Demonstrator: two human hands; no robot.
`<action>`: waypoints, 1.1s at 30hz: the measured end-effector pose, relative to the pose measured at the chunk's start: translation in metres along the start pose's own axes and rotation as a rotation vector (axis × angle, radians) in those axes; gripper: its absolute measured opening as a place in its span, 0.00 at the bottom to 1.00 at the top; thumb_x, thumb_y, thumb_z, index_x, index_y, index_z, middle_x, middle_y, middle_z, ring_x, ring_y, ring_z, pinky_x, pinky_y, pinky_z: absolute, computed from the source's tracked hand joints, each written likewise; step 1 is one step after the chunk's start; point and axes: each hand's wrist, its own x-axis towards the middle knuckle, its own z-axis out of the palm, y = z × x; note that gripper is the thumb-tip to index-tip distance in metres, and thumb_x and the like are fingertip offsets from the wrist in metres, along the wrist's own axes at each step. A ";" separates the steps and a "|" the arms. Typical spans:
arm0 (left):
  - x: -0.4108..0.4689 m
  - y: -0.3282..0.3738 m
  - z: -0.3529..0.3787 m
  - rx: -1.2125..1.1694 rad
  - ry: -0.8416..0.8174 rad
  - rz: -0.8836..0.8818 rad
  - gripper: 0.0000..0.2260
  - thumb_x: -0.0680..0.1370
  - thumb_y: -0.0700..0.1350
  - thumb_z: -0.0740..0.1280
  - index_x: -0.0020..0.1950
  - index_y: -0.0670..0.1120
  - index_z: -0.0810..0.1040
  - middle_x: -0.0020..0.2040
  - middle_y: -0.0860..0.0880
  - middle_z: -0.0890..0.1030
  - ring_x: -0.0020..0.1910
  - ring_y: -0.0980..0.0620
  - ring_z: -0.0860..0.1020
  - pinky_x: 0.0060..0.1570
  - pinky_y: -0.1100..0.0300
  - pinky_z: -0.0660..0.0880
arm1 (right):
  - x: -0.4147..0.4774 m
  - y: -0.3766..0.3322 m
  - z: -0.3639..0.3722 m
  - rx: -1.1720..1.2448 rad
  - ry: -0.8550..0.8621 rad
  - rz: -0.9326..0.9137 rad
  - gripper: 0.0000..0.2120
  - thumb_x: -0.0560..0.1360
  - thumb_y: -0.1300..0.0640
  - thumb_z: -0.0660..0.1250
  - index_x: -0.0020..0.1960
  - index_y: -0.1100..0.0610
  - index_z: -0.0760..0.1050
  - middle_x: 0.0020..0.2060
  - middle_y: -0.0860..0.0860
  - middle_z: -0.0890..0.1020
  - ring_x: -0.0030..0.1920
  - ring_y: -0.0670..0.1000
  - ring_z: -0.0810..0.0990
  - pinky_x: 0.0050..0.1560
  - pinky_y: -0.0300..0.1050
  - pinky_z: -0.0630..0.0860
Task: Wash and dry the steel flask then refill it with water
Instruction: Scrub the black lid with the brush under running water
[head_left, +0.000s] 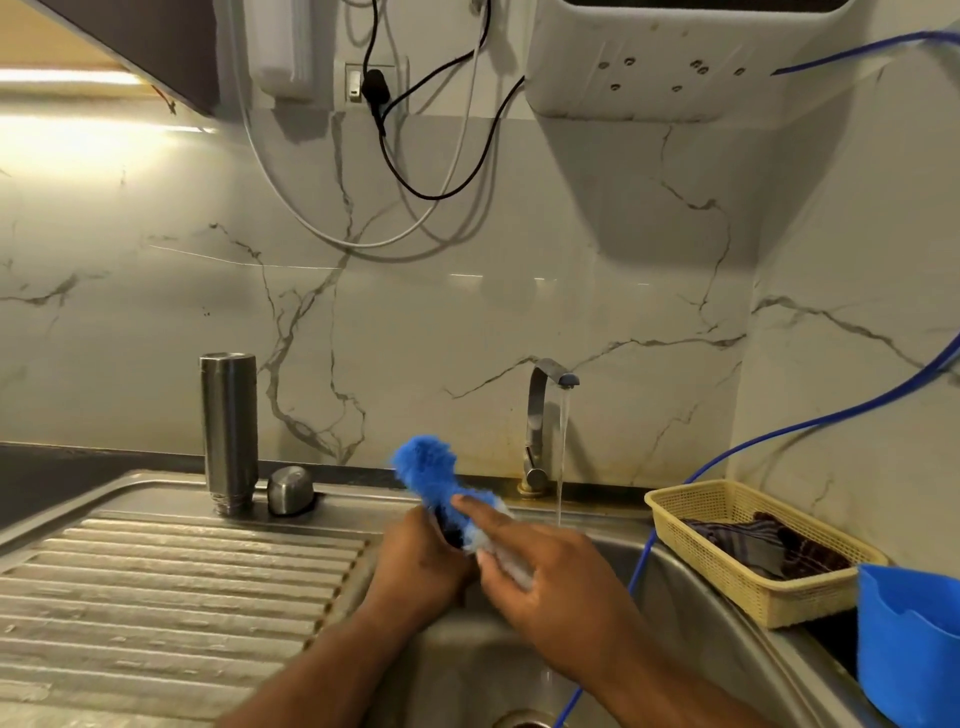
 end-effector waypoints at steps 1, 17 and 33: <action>0.002 0.002 0.001 0.024 0.005 0.003 0.12 0.71 0.43 0.78 0.50 0.52 0.82 0.41 0.52 0.86 0.41 0.60 0.84 0.43 0.62 0.81 | 0.001 0.005 -0.001 0.004 0.018 0.041 0.29 0.81 0.46 0.63 0.69 0.17 0.56 0.46 0.42 0.83 0.44 0.44 0.81 0.49 0.39 0.79; 0.003 -0.002 -0.008 0.054 -0.011 -0.048 0.10 0.74 0.41 0.76 0.47 0.55 0.80 0.39 0.50 0.85 0.38 0.56 0.83 0.37 0.61 0.81 | -0.006 0.002 -0.002 0.058 -0.026 0.026 0.29 0.80 0.48 0.65 0.70 0.19 0.59 0.49 0.44 0.84 0.46 0.45 0.81 0.52 0.43 0.78; 0.011 -0.013 -0.009 -0.165 0.073 -0.180 0.24 0.66 0.53 0.82 0.58 0.56 0.76 0.50 0.53 0.84 0.48 0.55 0.84 0.41 0.63 0.81 | -0.010 0.014 -0.020 0.091 -0.081 0.191 0.28 0.81 0.48 0.65 0.71 0.21 0.60 0.46 0.38 0.81 0.51 0.34 0.77 0.49 0.27 0.72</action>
